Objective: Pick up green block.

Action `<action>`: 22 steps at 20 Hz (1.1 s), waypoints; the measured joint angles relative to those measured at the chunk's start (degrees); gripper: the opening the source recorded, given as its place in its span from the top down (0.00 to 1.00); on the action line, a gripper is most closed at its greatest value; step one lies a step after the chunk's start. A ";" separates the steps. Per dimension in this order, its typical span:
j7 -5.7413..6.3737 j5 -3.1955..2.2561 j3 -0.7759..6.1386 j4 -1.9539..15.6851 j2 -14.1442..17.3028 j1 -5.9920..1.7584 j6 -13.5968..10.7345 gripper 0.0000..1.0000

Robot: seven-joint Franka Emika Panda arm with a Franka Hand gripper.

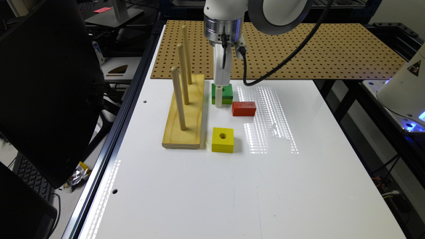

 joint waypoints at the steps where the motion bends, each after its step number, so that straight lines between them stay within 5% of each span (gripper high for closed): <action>1: 0.00 0.00 0.00 0.00 0.00 0.00 0.00 1.00; 15: 0.00 0.00 -0.02 -0.02 -0.44 -0.07 -0.21 1.00; 22: 0.01 0.00 -0.02 -0.24 -3.95 -0.07 -3.48 1.00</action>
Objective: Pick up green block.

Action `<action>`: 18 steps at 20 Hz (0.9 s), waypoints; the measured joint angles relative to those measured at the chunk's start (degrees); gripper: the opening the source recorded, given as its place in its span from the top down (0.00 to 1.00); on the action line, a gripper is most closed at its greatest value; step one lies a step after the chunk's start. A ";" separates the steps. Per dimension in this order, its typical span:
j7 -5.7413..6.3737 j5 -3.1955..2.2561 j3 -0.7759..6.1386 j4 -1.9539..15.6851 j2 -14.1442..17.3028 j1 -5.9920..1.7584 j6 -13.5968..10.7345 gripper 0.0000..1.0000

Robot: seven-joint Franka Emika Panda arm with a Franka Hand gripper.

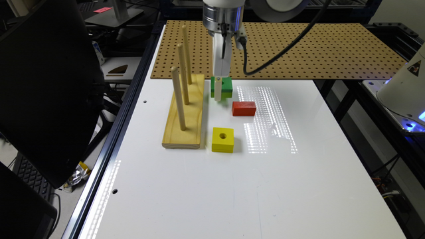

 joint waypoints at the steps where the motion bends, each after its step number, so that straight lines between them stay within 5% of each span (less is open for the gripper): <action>1: 0.00 0.00 0.00 -0.04 -0.03 0.00 -0.01 1.00; 4: 0.00 0.00 0.00 -0.08 -1.24 0.00 -0.97 1.00; 9: 0.01 0.02 0.00 -0.82 -7.27 -0.01 -6.93 1.00; 15: 0.01 0.02 0.00 -2.03 -9.06 -0.02 -7.36 1.00; 18: 0.01 0.03 0.00 -1.96 -12.04 -0.04 -9.81 1.00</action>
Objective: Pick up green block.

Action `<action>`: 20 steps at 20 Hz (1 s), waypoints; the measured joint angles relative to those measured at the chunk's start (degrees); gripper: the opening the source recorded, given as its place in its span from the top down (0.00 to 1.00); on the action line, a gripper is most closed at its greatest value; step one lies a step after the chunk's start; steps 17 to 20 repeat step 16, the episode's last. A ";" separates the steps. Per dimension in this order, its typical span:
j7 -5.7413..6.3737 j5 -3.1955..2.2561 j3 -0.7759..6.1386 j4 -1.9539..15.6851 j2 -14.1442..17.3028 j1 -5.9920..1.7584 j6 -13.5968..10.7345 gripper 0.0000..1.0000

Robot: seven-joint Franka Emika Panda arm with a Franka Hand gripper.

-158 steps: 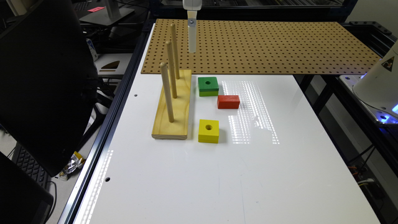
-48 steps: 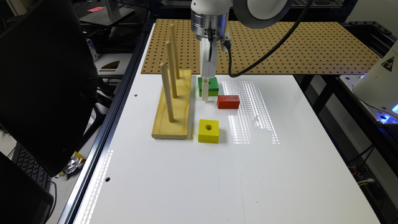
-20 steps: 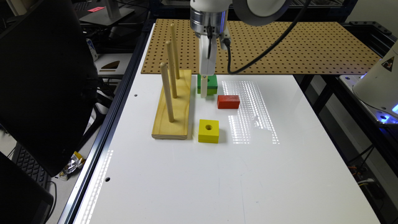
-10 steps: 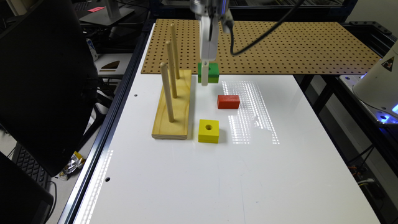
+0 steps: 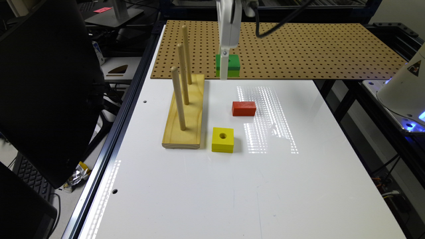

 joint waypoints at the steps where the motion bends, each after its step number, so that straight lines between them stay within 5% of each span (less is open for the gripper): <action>1: 0.00 0.01 0.00 -0.03 -0.95 0.00 -0.90 1.00; 6: 0.00 0.02 0.00 0.00 -3.92 0.00 -3.33 1.00; 12: -0.04 0.07 -0.03 0.64 -10.14 -0.24 -9.79 1.00; 20: -0.16 0.07 -0.06 0.83 -11.06 -0.81 -10.20 1.00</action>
